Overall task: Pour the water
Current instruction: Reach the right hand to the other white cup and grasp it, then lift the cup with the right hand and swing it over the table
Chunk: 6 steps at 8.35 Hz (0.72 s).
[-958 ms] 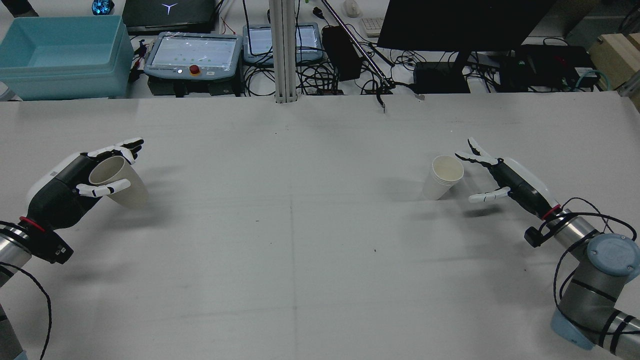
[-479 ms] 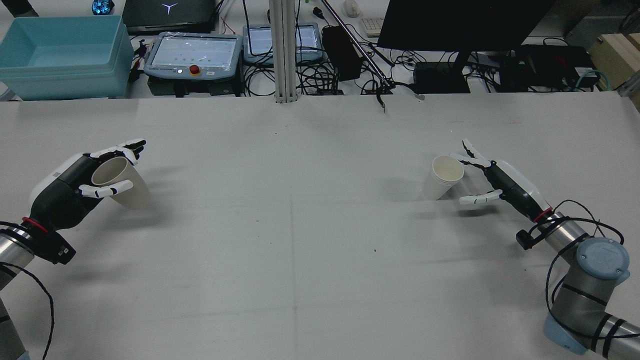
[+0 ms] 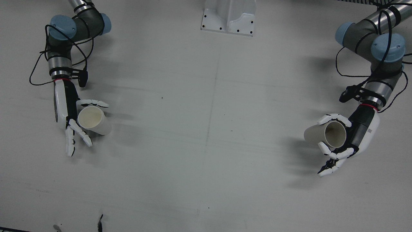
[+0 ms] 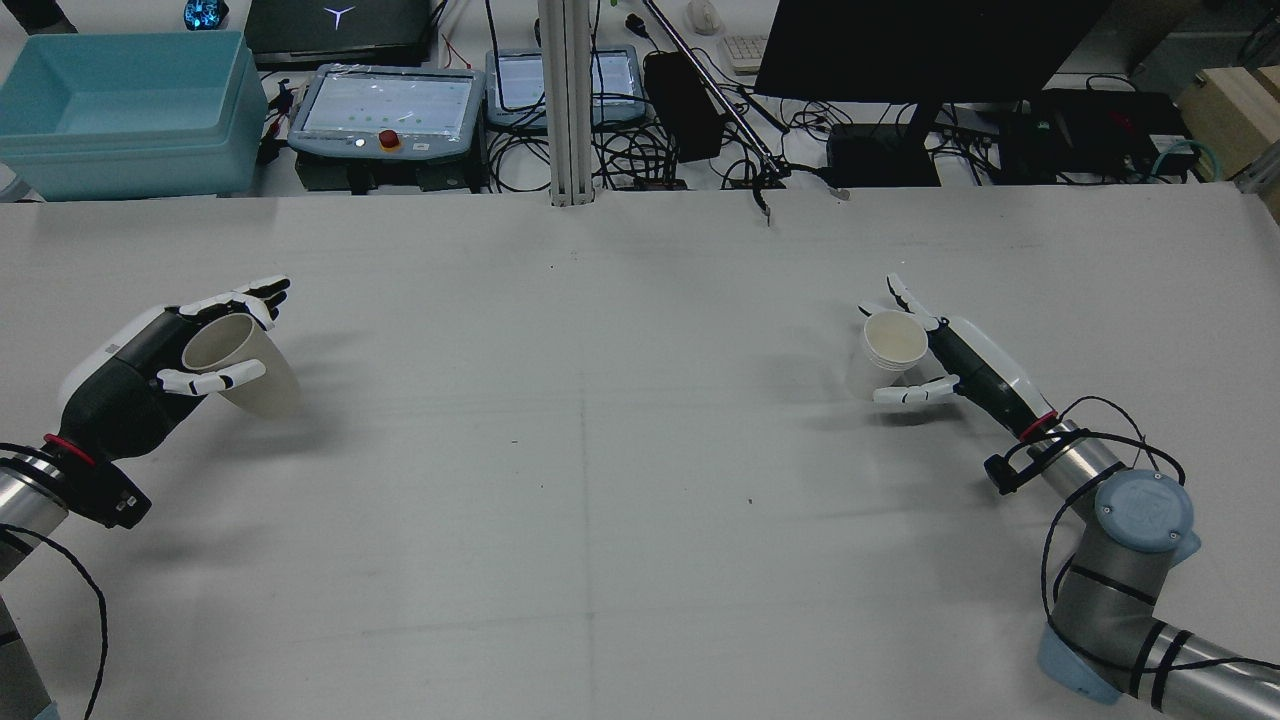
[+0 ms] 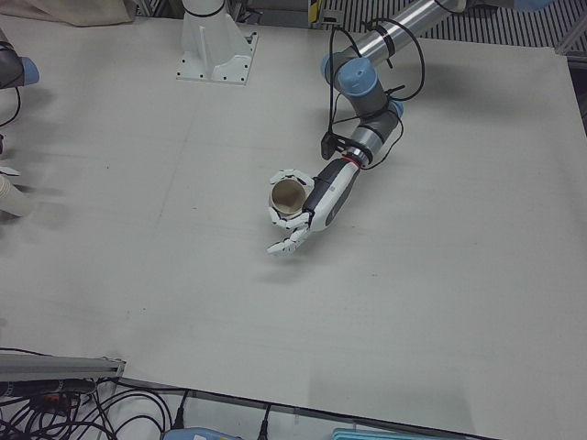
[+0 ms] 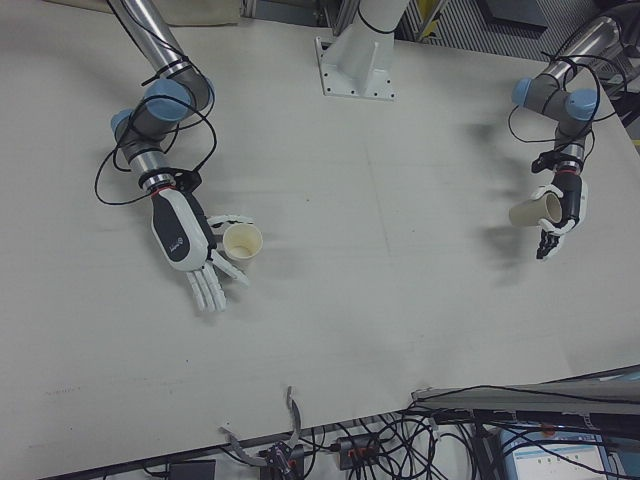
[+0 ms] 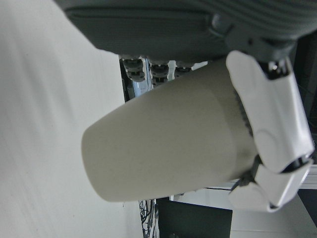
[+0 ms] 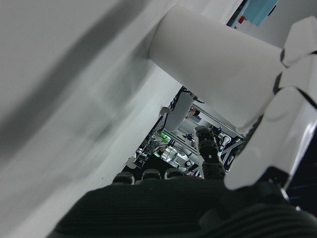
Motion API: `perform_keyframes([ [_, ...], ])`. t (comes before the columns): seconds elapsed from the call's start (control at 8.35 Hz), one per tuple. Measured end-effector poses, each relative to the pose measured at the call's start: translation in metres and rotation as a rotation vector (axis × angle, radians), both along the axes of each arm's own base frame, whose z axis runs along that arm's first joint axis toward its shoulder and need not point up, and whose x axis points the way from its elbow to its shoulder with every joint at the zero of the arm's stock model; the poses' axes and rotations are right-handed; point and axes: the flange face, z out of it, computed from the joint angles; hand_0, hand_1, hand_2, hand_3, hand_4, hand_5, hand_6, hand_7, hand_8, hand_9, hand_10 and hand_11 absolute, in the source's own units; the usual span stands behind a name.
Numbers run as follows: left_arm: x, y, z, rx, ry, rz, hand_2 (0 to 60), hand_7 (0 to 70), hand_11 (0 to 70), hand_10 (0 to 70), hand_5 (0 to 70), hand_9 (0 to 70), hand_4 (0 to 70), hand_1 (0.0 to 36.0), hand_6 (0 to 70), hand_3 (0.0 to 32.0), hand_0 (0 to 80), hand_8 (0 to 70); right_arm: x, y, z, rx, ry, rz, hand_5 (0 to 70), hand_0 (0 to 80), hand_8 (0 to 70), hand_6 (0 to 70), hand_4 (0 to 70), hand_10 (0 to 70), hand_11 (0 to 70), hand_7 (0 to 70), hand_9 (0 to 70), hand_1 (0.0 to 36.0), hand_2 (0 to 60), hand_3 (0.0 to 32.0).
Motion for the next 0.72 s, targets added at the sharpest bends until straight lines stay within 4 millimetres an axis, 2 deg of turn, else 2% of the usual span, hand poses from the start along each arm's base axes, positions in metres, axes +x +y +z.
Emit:
perform_keyframes([
  [0.12, 0.0, 0.0, 0.001, 0.0, 0.0, -0.001, 60.0, 18.3, 9.1, 5.4, 70.0, 14.0, 38.5, 36.0, 8.6, 0.0, 44.1, 8.6, -0.009, -0.001, -0.006, 0.002, -0.003, 0.004, 51.8, 48.2, 9.5, 22.1, 36.6, 8.6, 13.4, 32.3, 15.6, 18.4, 37.9, 0.0],
  [0.24, 0.0, -0.001, 0.003, -0.001, 0.002, -0.001, 60.0, 18.4, 9.2, 5.4, 70.0, 14.0, 38.4, 36.0, 8.6, 0.0, 44.2, 8.7, -0.018, -0.001, -0.012, 0.006, -0.006, 0.003, 66.0, 49.5, 23.0, 29.3, 38.1, 23.2, 34.6, 39.1, 33.8, 19.8, 44.0, 0.0],
  [0.36, -0.001, -0.001, 0.005, -0.001, 0.004, -0.002, 60.0, 18.6, 9.1, 5.3, 70.0, 14.1, 38.4, 36.0, 8.7, 0.0, 44.2, 8.7, -0.023, 0.0, -0.015, 0.003, 0.0, -0.001, 69.8, 50.4, 27.1, 30.2, 35.4, 28.1, 41.8, 38.7, 39.1, 22.0, 49.0, 0.0],
  [0.48, -0.001, -0.001, 0.007, -0.001, 0.005, -0.003, 60.0, 19.0, 8.5, 4.9, 70.0, 13.8, 38.8, 36.0, 9.0, 0.0, 45.2, 8.5, -0.027, 0.002, -0.015, -0.002, 0.007, -0.005, 62.3, 50.2, 25.1, 27.8, 32.1, 27.9, 41.8, 33.7, 35.9, 23.8, 55.2, 0.0],
  [0.72, -0.002, -0.001, 0.007, 0.002, 0.005, -0.004, 60.0, 19.8, 8.1, 4.5, 70.0, 13.6, 39.4, 36.0, 9.5, 0.0, 46.0, 8.4, -0.026, 0.002, -0.017, -0.008, 0.001, -0.001, 57.4, 50.9, 21.7, 26.2, 33.0, 24.1, 36.5, 31.3, 31.1, 24.3, 53.4, 0.0],
])
